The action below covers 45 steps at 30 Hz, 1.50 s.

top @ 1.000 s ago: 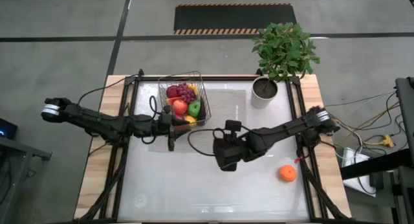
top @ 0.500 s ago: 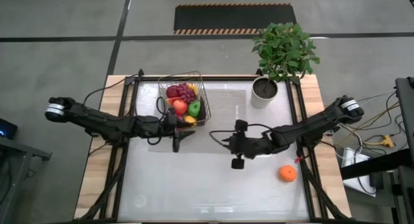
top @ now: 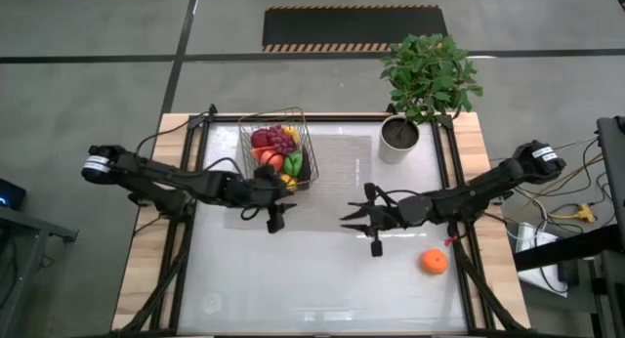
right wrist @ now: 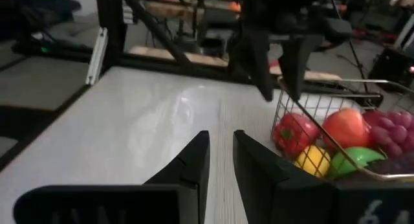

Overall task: Build produce basket
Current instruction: Adjust the brown wire basket on the gray mat

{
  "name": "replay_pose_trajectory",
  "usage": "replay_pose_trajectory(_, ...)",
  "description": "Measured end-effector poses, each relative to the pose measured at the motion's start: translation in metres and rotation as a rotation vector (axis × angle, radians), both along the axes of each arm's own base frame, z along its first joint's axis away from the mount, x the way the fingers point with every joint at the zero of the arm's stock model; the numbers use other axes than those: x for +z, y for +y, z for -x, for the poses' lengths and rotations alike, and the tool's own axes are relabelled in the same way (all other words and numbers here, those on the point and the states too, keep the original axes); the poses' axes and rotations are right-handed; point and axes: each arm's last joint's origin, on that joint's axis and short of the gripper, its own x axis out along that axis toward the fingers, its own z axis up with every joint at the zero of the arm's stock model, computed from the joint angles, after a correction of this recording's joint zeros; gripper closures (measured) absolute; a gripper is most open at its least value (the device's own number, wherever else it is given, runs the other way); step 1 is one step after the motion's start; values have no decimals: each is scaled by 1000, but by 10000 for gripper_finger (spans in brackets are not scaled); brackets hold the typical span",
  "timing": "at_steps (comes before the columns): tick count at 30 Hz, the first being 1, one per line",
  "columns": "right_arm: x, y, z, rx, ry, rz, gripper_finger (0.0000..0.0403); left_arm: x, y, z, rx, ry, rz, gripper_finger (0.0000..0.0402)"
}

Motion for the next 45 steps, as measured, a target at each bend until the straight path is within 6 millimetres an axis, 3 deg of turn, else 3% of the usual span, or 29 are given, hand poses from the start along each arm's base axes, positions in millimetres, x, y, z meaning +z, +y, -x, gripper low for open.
replay_pose_trajectory(7,-9,-10,3,-20,1,-11,344,9,0,-4,-52,207,-88,263)
replay_pose_trajectory(14,-9,-10,3,-20,3,-12,344,21,1,-15,-141,202,-264,263)
replay_pose_trajectory(22,-10,-10,3,-19,7,-24,344,-1,25,-27,-103,297,-318,263)
replay_pose_trajectory(35,-12,-10,4,-24,25,-43,344,-19,31,-33,-92,366,-314,265)
replay_pose_trajectory(40,-13,-10,4,-26,37,-49,344,-20,31,-33,-93,367,-315,289)
replay_pose_trajectory(45,-13,-10,4,-27,37,-54,344,-21,32,-32,-89,371,-317,340)
